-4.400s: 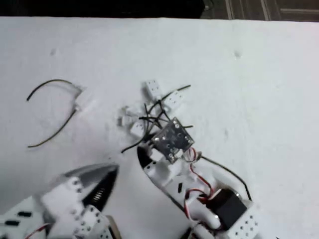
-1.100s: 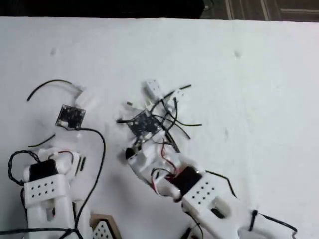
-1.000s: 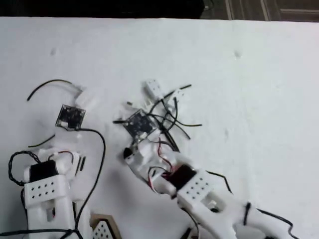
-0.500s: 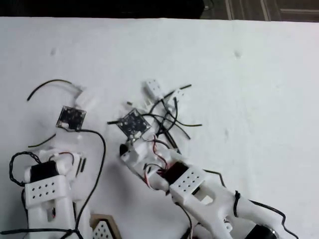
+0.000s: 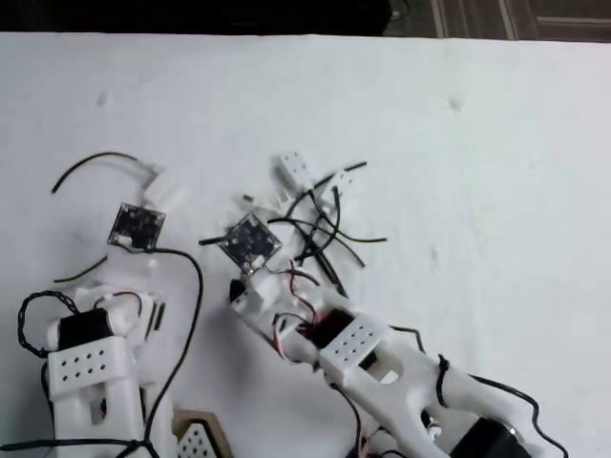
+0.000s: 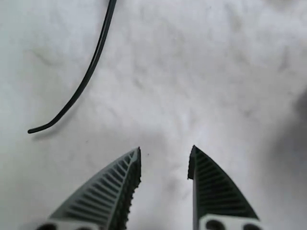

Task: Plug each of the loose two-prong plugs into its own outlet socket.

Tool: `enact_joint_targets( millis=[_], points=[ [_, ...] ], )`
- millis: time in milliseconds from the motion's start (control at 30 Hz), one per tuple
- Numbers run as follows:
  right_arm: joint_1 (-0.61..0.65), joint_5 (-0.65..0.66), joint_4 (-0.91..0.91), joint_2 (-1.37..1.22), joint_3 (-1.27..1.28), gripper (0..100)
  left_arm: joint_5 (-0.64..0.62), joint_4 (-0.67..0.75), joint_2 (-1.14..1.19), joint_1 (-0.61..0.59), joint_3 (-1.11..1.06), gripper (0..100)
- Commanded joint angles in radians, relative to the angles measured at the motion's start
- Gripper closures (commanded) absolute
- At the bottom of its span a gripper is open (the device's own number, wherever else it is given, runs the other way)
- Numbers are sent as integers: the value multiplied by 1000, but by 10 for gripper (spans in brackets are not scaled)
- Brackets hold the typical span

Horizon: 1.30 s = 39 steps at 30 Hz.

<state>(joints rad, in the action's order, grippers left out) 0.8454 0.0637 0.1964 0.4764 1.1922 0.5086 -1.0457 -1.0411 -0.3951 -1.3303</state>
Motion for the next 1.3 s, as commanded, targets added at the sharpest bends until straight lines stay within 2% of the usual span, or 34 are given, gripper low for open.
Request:
enact_joint_targets(
  millis=[0, 467, 767, 967, 1167, 1267],
  points=[
    [5, 8, -38, -25, -20, 981, -8, 8, -19, -7, 0, 827],
    [-2, 9, -33, -36, 8, 981, -6, 8, -19, -7, 0, 827],
    [16, 135, 45, -36, 6, 981, -6, 6, -19, -7, 0, 827],
    [10, 143, 38, -36, 2, 981, -6, 6, -19, -7, 0, 827],
    [-64, 144, 39, -36, -28, 981, -6, 6, -19, -7, 0, 827],
    [-64, 184, 44, -36, -23, 981, -6, 6, -19, -7, 0, 827]
  ],
)
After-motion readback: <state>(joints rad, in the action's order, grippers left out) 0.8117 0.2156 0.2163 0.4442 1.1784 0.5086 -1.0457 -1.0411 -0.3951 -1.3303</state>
